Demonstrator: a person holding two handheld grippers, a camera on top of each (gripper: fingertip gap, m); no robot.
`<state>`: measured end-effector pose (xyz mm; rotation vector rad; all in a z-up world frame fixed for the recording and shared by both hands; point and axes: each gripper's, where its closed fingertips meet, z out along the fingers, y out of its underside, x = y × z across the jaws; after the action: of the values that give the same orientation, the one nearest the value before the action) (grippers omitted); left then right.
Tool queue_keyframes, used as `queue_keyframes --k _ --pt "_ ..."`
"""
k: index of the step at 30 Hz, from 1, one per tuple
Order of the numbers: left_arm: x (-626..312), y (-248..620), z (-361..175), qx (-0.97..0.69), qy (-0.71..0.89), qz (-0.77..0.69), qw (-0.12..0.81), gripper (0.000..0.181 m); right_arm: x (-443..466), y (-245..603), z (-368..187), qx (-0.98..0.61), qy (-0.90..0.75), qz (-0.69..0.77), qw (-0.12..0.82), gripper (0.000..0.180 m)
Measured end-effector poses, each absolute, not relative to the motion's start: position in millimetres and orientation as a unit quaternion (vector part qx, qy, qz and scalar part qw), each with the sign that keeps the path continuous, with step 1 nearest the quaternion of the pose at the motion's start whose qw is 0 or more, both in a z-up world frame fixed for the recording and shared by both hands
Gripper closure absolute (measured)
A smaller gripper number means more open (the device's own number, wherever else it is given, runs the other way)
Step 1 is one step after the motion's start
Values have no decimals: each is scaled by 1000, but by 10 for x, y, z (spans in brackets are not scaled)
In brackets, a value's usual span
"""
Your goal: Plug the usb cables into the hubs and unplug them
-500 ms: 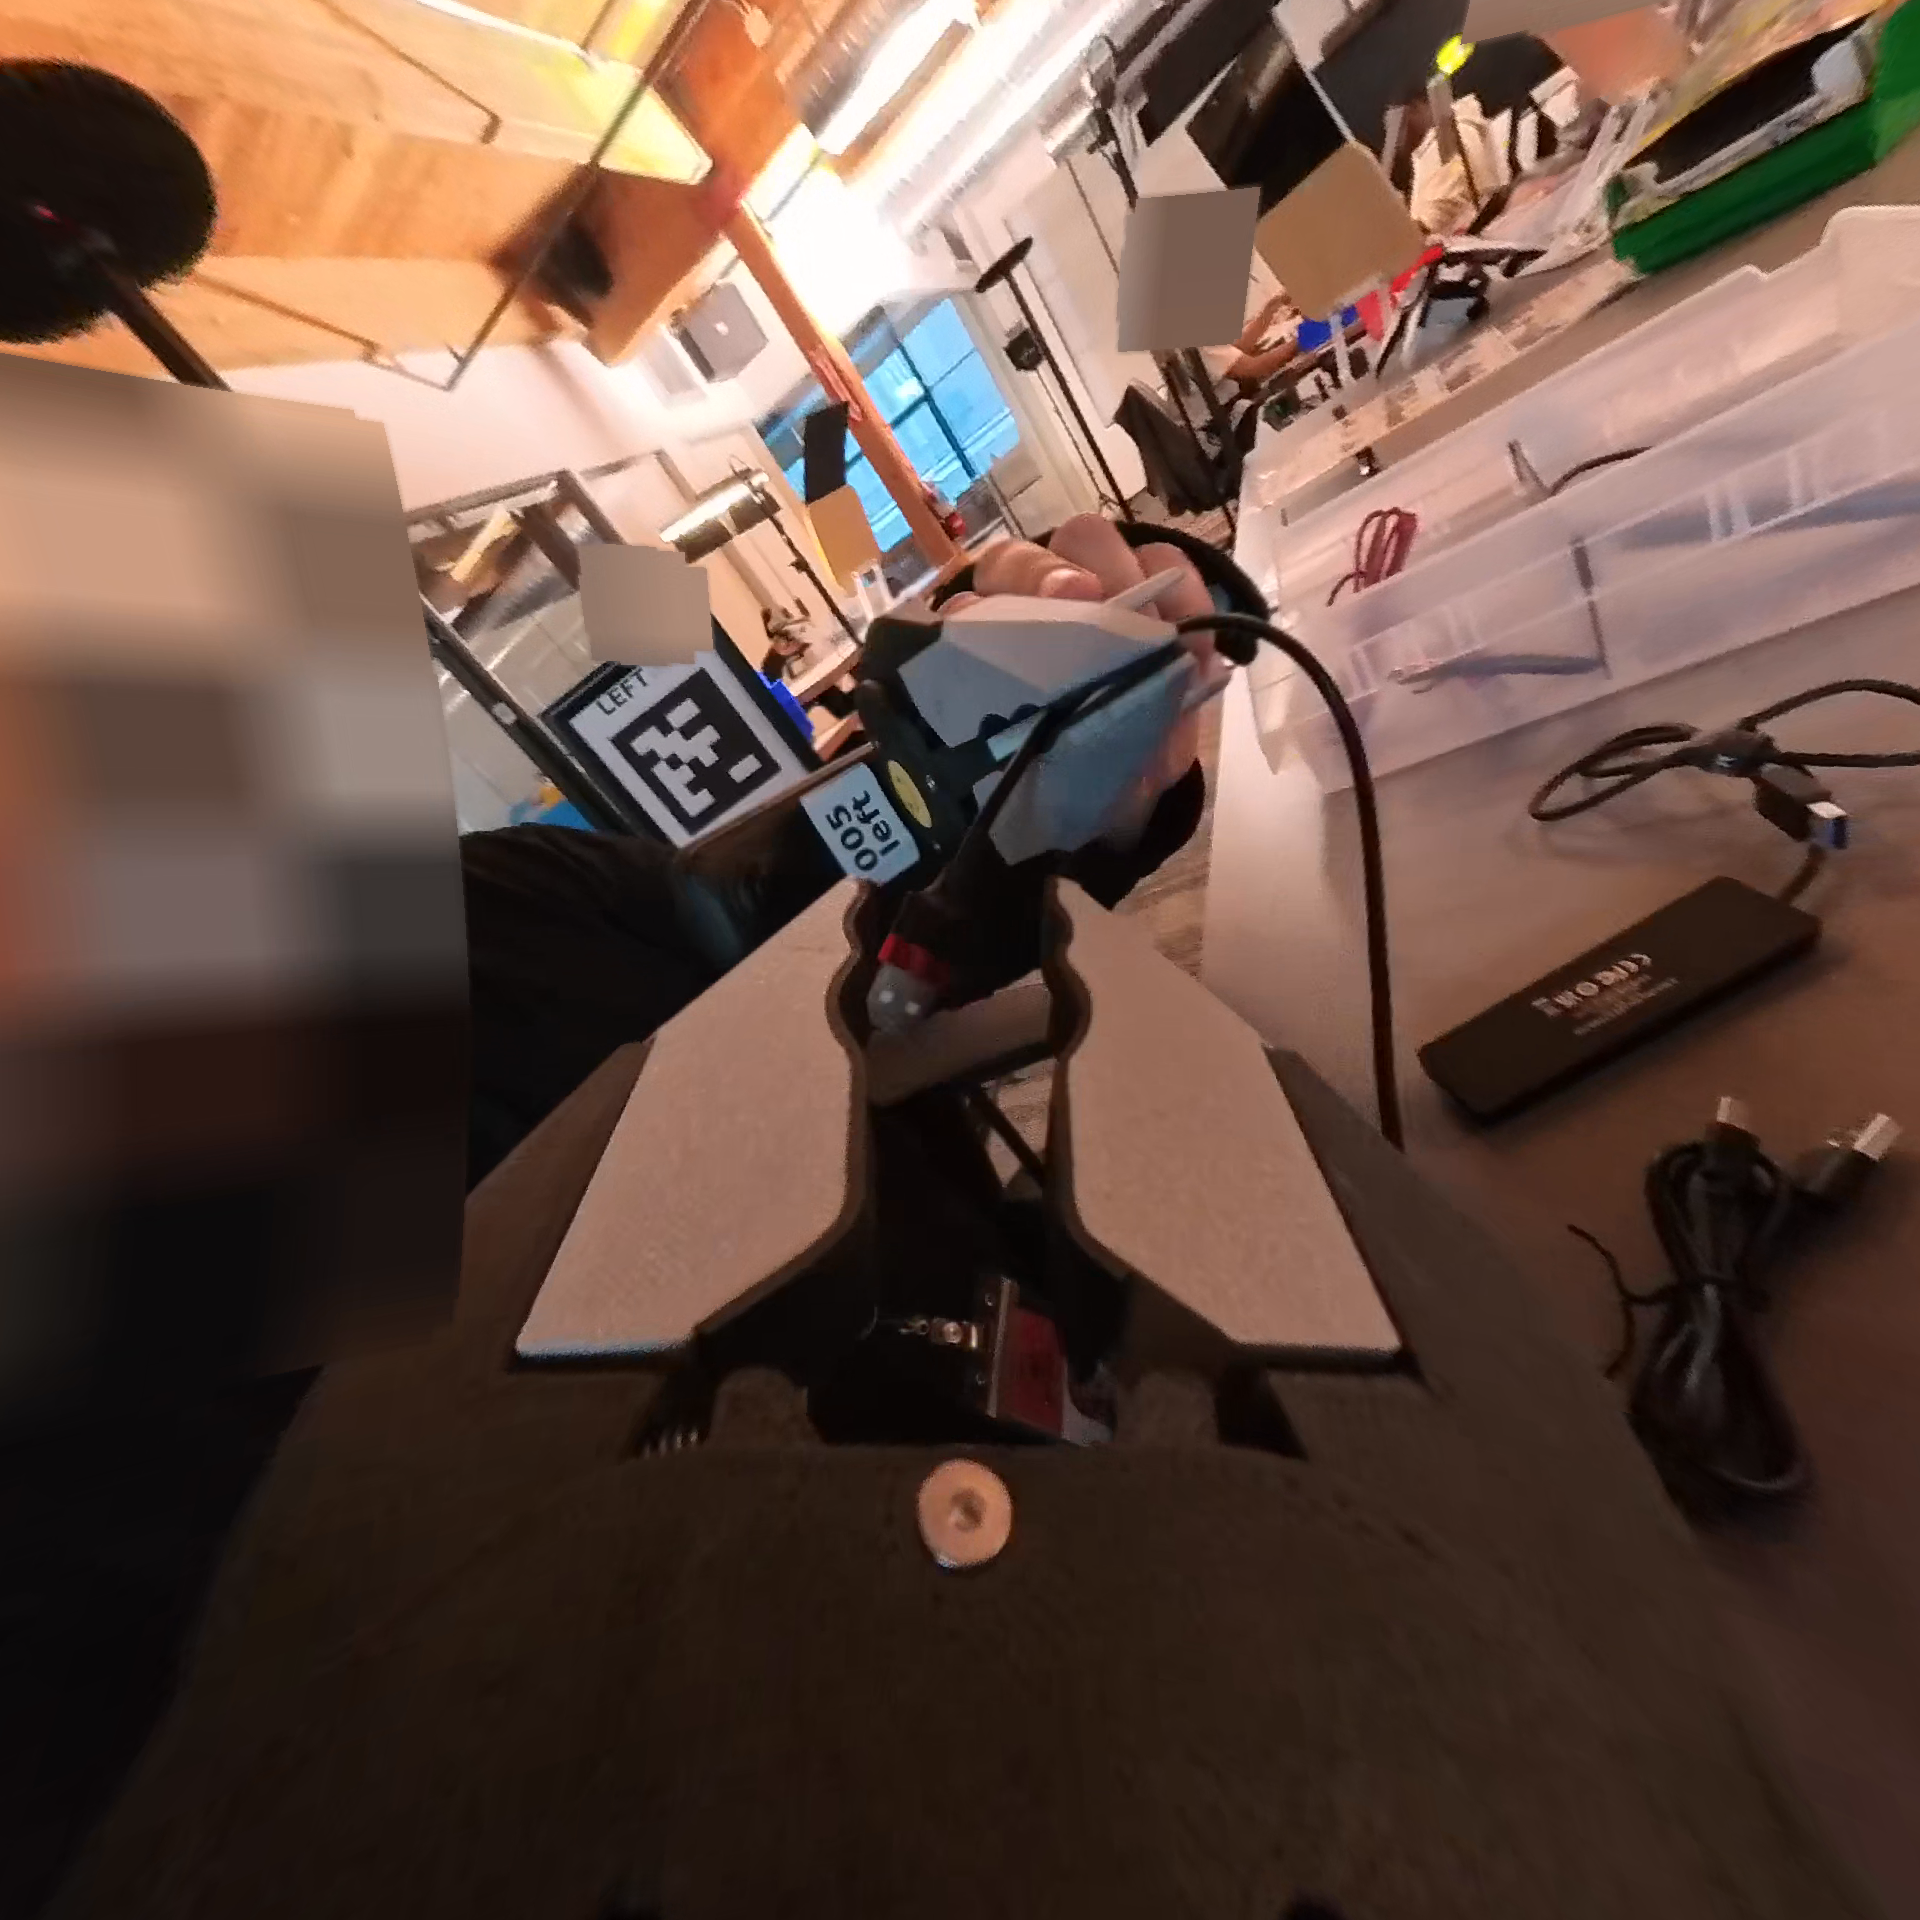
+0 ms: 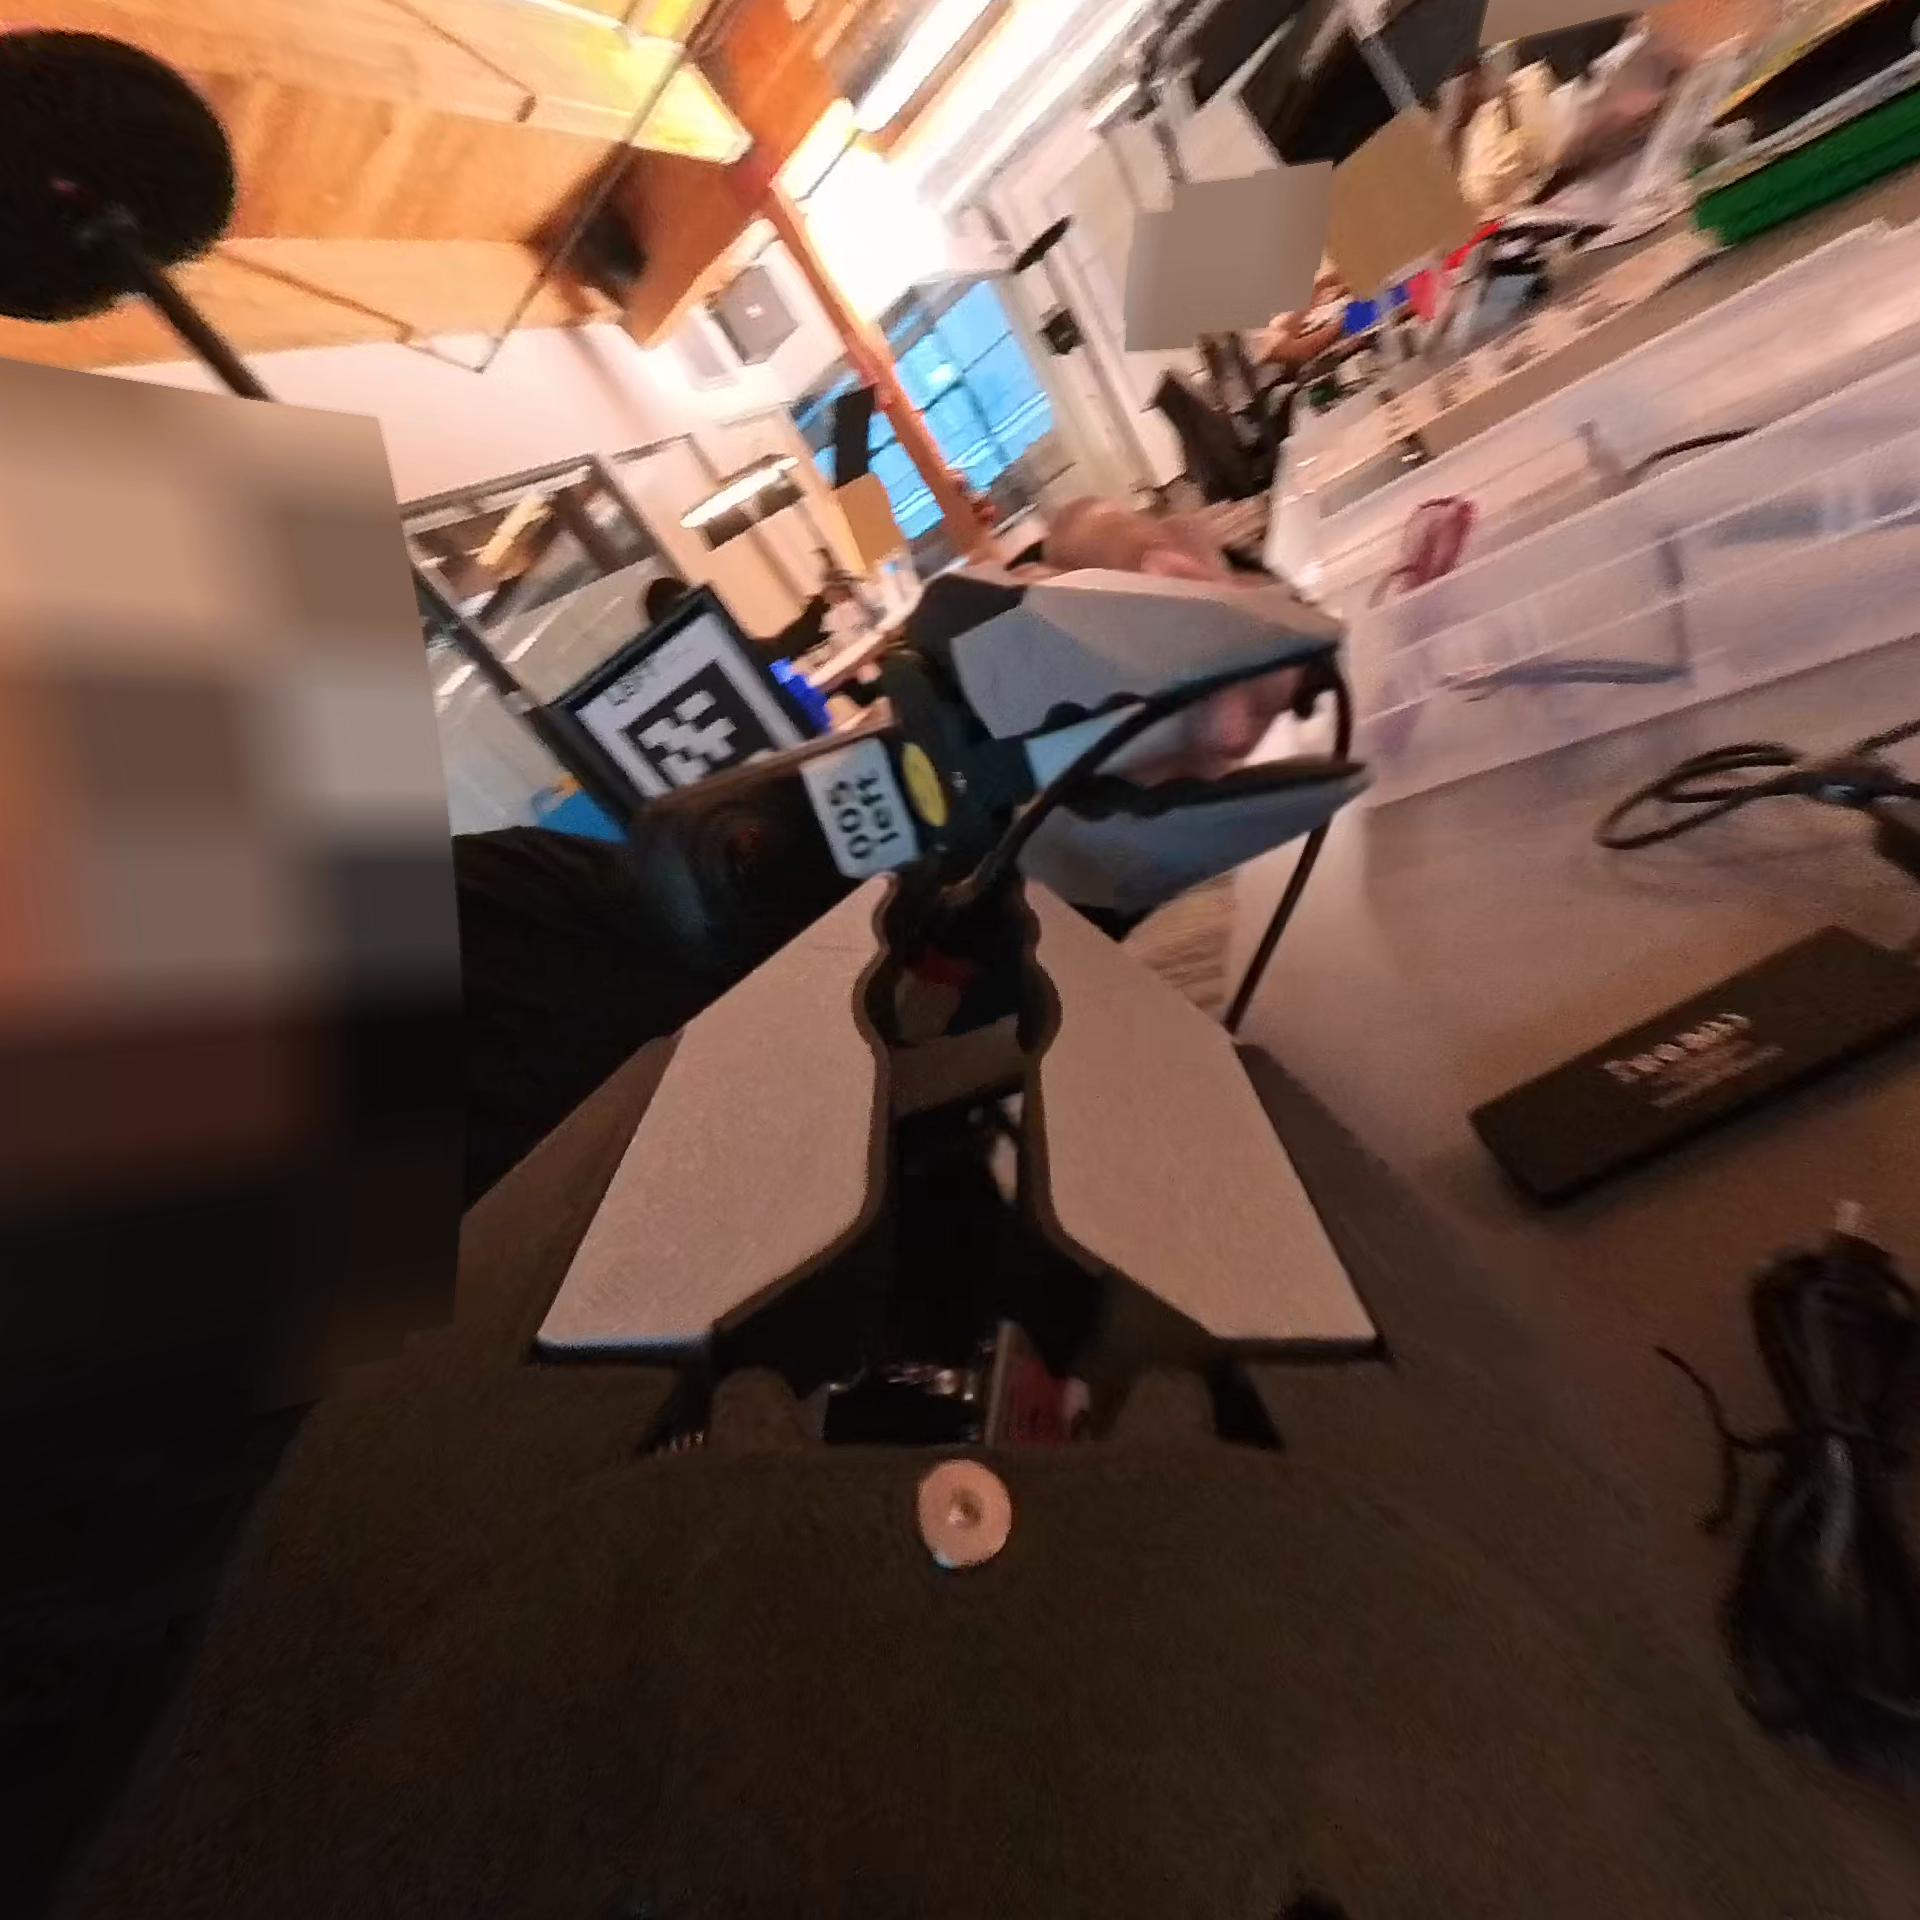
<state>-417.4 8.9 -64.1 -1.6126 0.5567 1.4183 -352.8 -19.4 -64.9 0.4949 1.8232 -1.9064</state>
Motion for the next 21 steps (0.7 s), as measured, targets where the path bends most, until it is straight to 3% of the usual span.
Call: queue_keyframes --k 1,6,10,16,21 --pt "-4177 45 -672 -665 216 557 449 161 -3606 -164 -668 199 666 -690 200 164" --pt "-4184 -155 -760 -743 112 441 491 169 -3793 -92 -660 232 694 -677 71 167" --pt "-4280 -376 -705 -782 -15 347 518 174 -3969 -56 -765 256 745 -609 -92 166" --pt "-4193 -449 -925 -824 -99 174 530 162 -4132 98 -693 246 757 -529 -294 166" --pt "-3899 -172 -970 -789 -166 -108 582 131 -4153 48 -721 194 773 -453 -400 167"
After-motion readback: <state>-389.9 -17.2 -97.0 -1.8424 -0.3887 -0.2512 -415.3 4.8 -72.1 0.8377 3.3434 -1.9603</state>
